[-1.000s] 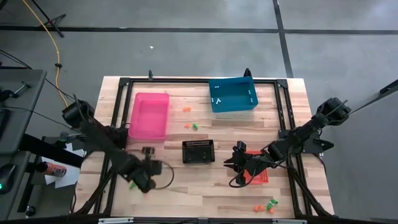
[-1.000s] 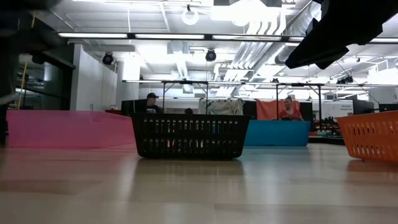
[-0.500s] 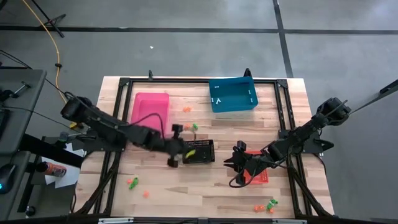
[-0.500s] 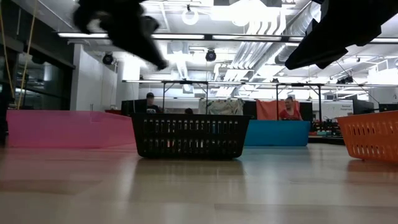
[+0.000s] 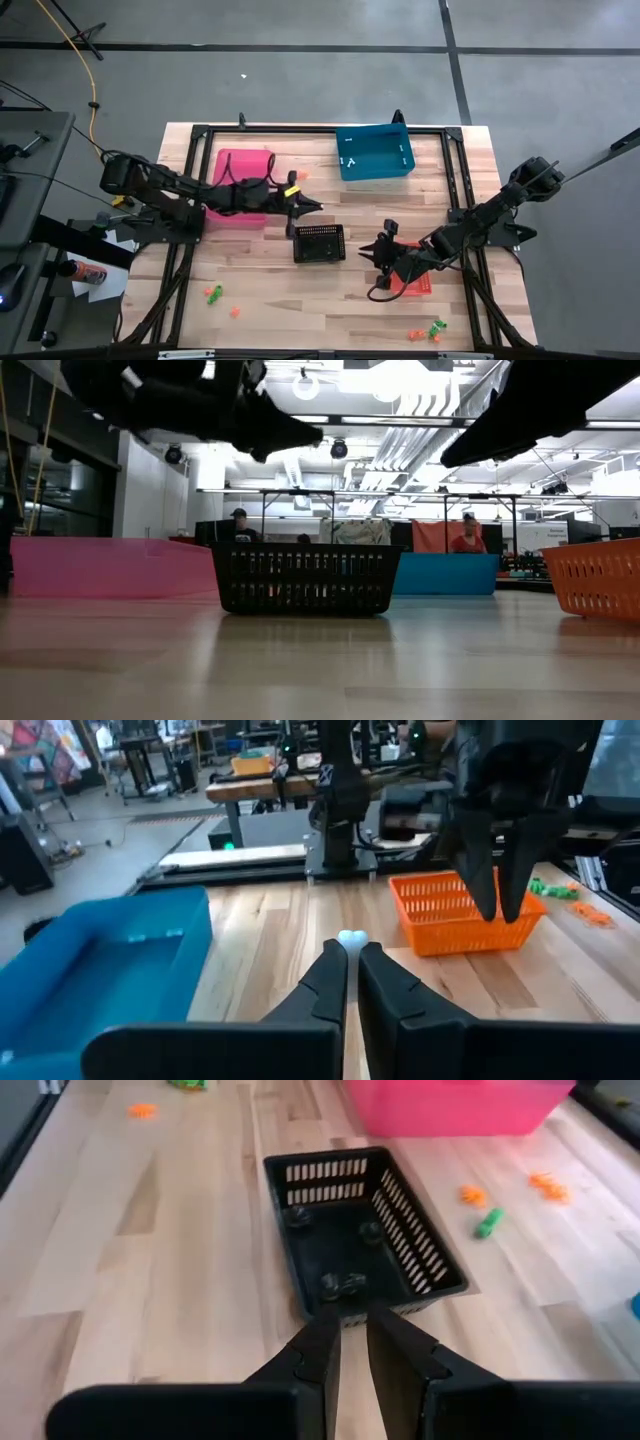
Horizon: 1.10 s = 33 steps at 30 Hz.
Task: Sort Halloween decoration
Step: Put the white bone toy into the blue bin
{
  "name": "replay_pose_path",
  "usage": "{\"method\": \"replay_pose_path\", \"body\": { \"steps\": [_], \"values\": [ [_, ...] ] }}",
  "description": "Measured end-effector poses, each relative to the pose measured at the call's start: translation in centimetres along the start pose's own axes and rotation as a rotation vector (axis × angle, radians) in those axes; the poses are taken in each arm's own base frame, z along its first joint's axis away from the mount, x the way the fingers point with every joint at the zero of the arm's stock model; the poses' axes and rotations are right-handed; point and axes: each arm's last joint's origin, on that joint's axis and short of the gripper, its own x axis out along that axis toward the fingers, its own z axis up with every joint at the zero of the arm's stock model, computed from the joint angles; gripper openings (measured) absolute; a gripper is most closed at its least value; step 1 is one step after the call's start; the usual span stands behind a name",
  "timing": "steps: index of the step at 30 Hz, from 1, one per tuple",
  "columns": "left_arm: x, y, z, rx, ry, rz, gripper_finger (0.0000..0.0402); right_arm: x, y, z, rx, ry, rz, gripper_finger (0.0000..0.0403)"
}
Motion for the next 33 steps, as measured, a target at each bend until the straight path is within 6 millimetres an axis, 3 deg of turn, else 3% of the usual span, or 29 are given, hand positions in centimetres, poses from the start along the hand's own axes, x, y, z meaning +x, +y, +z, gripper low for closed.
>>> {"method": "replay_pose_path", "body": {
  "steps": [10, 16, 20, 25, 33],
  "values": [
    [-0.2, 0.2, -0.3, -0.020, -0.012, 0.037, 0.0001, 0.0, 0.0, 0.1, -0.005, -0.008, -0.006, 0.0049],
    [0.5, 2.5, 0.9, 0.008, -0.079, 0.175, 0.0001, 0.0, -0.1, 0.2, -0.017, -0.034, -0.057, 0.0049],
    [2.4, 5.6, 2.5, -0.031, -0.117, 0.212, 0.0001, 0.0, -0.3, 0.3, -0.025, -0.053, -0.096, 0.0049],
    [6.6, 9.4, 3.3, -0.045, -0.055, 0.232, 0.0001, 0.3, -0.7, 0.5, -0.006, -0.054, -0.118, 0.0049],
    [13.3, 14.2, 1.5, -0.090, 0.209, 0.282, 0.0001, 0.7, -1.3, 0.6, 0.009, -0.047, -0.132, 0.0049]
  ]
}}
